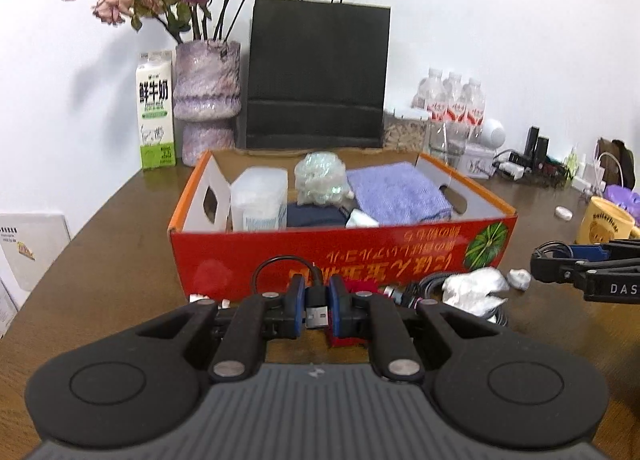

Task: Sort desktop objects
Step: 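Carry both black cables into the box and open both tools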

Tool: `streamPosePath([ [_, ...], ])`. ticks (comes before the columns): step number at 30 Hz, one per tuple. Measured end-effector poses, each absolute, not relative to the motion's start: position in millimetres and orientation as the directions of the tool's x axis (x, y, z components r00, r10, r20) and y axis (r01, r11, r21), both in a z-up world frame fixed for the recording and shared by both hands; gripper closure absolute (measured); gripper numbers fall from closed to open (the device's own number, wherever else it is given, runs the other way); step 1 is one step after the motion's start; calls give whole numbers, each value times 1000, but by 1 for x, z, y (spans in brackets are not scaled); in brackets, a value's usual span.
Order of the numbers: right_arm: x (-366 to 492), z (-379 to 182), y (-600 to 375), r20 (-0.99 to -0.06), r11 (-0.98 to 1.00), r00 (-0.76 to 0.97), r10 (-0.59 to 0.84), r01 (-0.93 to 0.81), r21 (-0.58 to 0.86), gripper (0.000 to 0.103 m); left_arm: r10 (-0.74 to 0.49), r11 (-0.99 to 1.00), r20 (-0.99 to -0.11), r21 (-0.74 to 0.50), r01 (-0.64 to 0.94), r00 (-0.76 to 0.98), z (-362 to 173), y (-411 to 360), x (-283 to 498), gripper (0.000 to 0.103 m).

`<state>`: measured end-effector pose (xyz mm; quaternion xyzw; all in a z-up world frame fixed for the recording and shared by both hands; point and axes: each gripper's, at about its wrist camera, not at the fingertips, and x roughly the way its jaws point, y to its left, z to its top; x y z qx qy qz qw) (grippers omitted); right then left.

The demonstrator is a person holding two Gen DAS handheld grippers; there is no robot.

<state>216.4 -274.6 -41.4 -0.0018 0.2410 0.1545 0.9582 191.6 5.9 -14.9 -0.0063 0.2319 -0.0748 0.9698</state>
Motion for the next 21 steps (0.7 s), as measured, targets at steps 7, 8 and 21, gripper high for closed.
streamPosePath([
  [7,225,-13,-259,-413,944,855,315,-327,41,51,-182,983,-391,-47,178,902,14,-5,201,89],
  [8,228,-9,-256,-408,942,856,318,-332,38,51,-187,982,-382,-46,184,905,19,-7,204,89],
  [21,289,22,-215,-360,938,872,331,-345,26,51,-181,983,-318,-46,176,931,49,-34,266,89],
])
